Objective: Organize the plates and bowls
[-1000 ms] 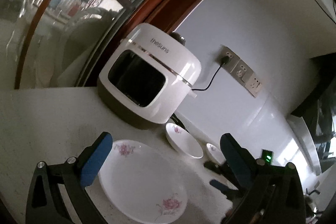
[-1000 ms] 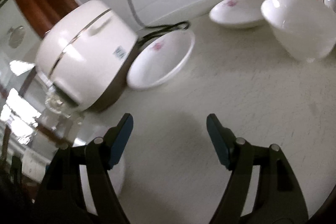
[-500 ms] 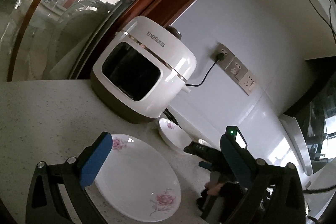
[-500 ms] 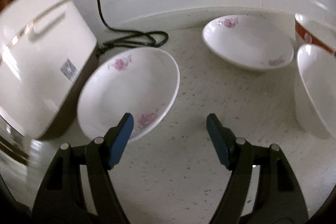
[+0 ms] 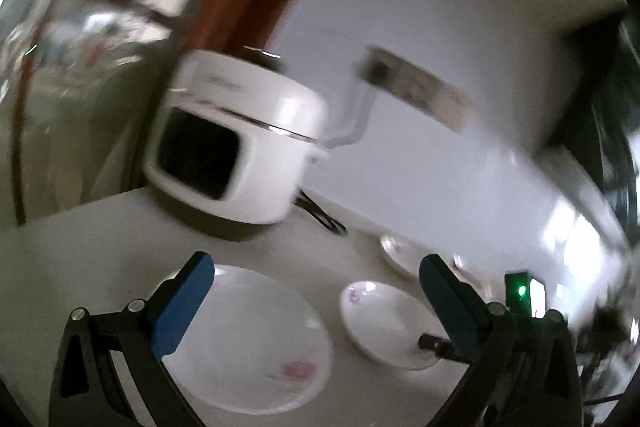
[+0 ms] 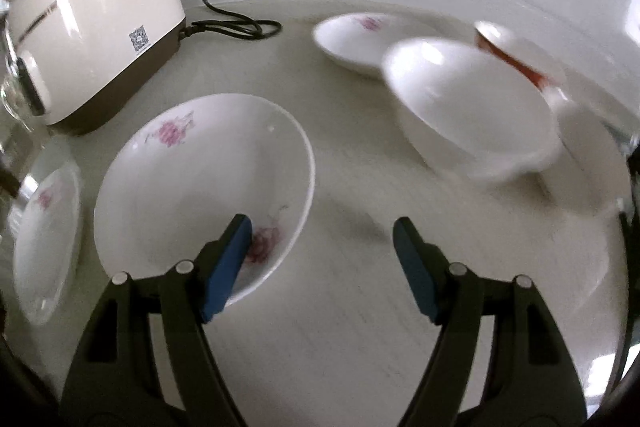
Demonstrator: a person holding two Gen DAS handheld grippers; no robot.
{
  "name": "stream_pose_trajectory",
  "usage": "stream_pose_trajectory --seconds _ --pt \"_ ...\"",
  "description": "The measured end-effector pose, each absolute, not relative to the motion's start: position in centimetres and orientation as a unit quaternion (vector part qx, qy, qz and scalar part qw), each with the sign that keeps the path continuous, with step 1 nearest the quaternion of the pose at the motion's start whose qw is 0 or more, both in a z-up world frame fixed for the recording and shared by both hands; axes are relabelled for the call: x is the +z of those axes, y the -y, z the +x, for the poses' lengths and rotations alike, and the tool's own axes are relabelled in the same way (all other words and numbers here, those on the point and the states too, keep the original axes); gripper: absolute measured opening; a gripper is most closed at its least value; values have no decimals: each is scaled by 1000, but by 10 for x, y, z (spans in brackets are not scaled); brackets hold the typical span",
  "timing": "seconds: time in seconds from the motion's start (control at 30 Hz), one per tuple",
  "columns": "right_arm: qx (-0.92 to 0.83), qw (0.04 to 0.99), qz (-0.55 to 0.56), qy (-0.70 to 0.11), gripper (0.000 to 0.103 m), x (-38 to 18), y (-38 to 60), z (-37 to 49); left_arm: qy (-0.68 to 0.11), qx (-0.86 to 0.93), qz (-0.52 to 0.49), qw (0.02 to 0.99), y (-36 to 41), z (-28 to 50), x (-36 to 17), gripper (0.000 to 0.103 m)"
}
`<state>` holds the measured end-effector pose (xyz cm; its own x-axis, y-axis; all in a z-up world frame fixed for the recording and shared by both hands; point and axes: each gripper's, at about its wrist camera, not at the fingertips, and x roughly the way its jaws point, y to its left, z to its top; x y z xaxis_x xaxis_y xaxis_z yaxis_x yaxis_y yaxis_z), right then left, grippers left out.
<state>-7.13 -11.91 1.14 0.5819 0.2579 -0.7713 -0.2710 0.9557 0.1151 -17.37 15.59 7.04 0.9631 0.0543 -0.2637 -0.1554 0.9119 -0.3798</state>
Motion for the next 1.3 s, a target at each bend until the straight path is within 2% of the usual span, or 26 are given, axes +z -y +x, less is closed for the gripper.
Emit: stream_pose_trajectory --seconds 0.17,0.3,0.37,0.47,0.53,0.63,0.87,0.97,1.17,1.27,1.3 --pt "147 891 17 -430 75 12 155 -92 -301 0 -180 937 -116 -98 72 103" --pt "162 889 45 -426 71 13 175 -103 -338 20 -141 930 -96 -63 68 103" --pt "168 887 59 -426 65 12 181 -102 -367 26 -114 923 -86 -47 64 103" --pt "174 884 93 -424 54 10 196 -102 -415 26 -110 903 -81 -28 51 95" --pt "178 881 111 -424 51 9 202 -102 -438 11 -122 891 -76 -23 40 85" --pt "183 879 119 -424 48 9 208 -104 -451 -1 -121 884 -68 -20 29 75" --pt "225 867 128 -426 43 7 204 -105 -435 -7 -165 885 -68 -31 17 73" --pt "246 861 118 -429 39 7 196 -107 -425 -4 -185 886 -73 -33 13 65" --pt "251 859 113 -431 36 7 191 -107 -419 -5 -187 888 -75 -30 12 62" --pt "261 856 110 -433 33 6 189 -107 -423 -13 -167 890 -69 -29 11 48" --pt "264 855 108 -434 32 6 187 -108 -424 -17 -161 891 -65 -29 11 40"
